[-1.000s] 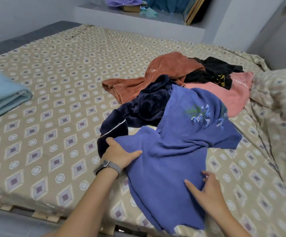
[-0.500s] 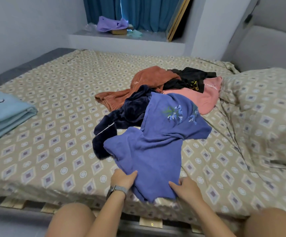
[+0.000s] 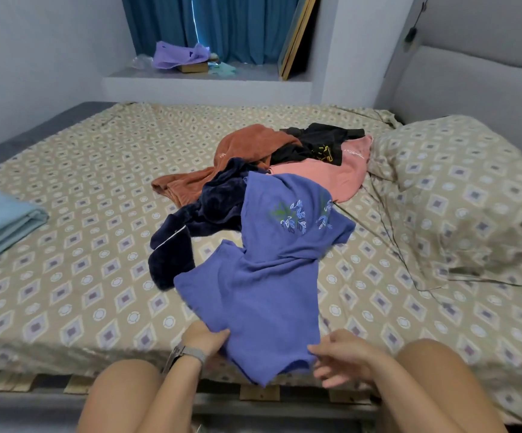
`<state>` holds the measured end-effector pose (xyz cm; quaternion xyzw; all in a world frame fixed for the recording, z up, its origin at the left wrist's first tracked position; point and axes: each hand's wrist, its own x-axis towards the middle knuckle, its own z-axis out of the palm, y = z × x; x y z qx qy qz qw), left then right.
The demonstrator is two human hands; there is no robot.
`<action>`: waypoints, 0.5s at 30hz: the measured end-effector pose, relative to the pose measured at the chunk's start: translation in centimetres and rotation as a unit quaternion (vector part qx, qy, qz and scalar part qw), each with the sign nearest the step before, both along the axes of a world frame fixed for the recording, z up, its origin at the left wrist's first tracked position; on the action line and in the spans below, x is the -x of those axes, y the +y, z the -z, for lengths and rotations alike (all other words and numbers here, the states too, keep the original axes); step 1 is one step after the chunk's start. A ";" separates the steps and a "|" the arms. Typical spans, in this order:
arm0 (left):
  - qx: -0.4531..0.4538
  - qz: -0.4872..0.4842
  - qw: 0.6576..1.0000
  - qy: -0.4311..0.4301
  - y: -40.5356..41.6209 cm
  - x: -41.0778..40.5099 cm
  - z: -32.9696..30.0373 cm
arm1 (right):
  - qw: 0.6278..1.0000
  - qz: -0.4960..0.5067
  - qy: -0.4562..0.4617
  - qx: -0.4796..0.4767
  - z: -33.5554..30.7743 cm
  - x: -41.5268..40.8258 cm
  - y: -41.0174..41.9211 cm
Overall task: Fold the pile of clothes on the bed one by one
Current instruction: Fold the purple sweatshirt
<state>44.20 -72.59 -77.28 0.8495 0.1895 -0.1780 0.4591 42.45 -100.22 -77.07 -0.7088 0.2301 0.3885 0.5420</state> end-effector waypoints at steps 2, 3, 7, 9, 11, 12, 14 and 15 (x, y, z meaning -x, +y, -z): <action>-0.135 0.011 0.991 -0.013 0.6 -0.3 -0.4 | 0.988 -0.043 -0.095 0.111 0.2 -1.7 -0.8; -0.184 -0.005 0.982 -0.033 0.9 -0.6 -0.4 | 0.973 -0.038 -0.149 0.172 0.1 -2.9 -1.2; -0.212 -0.018 0.949 -0.231 0.6 -2.9 0.5 | 0.910 0.038 -0.321 0.261 -1.5 -8.5 -2.9; -0.196 0.027 0.922 -0.332 -0.8 -4.6 0.3 | 0.886 0.005 -0.361 0.292 -1.5 -11.9 -3.9; -0.197 0.094 0.908 -0.357 -2.2 -6.8 -0.2 | 0.871 -0.048 -0.361 0.331 -1.0 -15.1 -4.8; -0.197 0.121 0.904 -0.359 -2.7 -8.1 -0.2 | 0.867 -0.065 -0.353 0.345 -0.6 -16.5 -5.2; -0.206 0.163 0.897 -0.357 -3.6 -10.7 0.2 | 0.855 -0.072 -0.338 0.386 0.1 -18.7 -5.6; -0.212 0.184 0.892 -0.354 -4.0 -11.8 0.4 | 0.844 -0.074 -0.332 0.414 0.5 -19.6 -5.8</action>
